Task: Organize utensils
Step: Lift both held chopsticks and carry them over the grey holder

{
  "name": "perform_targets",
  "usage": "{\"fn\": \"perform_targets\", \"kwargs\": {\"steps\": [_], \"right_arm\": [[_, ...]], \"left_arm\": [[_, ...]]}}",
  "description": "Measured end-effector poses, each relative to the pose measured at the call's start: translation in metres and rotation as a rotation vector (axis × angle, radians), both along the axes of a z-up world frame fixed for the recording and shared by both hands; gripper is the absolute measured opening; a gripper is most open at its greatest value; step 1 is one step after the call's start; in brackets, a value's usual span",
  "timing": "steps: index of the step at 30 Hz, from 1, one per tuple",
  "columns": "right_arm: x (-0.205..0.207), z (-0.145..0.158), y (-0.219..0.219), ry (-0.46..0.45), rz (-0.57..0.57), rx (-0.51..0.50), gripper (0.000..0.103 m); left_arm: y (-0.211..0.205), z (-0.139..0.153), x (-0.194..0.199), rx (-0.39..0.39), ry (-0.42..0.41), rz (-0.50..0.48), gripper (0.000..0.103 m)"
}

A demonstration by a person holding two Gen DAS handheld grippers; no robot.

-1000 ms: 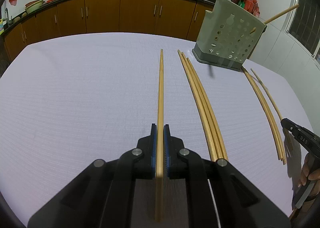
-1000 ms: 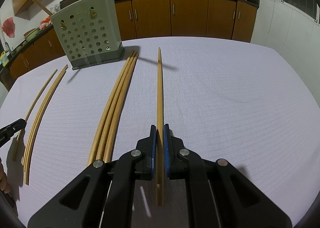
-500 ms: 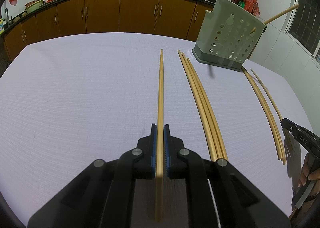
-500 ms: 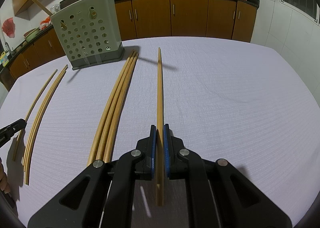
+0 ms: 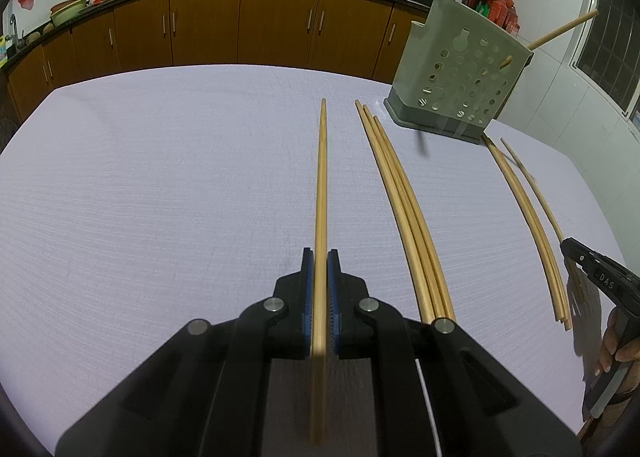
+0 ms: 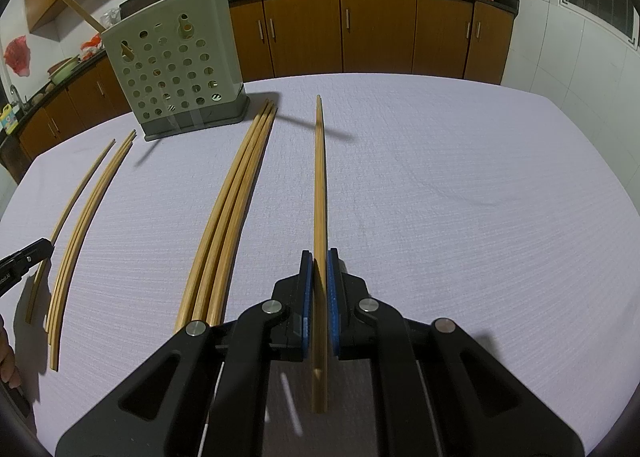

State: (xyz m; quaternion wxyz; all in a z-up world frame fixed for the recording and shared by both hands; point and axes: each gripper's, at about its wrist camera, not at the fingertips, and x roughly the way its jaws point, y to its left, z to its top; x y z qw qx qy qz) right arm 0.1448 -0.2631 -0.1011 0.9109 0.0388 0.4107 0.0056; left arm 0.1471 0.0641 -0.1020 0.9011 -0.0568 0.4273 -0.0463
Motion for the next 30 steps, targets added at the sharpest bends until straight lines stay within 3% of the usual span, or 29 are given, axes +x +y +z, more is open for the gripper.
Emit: {"fn": "perform_targets", "kwargs": {"steps": [6,17,30], "right_arm": [[0.000,0.000,0.000,0.000,0.000,0.007,0.009],[-0.013,0.006,-0.007,-0.025,0.003,0.015,0.008],[-0.040,0.121,-0.020,-0.372,-0.010,0.045,0.007]], "left_arm": [[0.000,-0.001,0.001,0.006,-0.001,-0.001,0.010],[-0.012,0.004,-0.012,0.100,-0.022,-0.049,0.008],[-0.004,0.134,-0.028,0.050,-0.339,-0.055,0.007]]}}
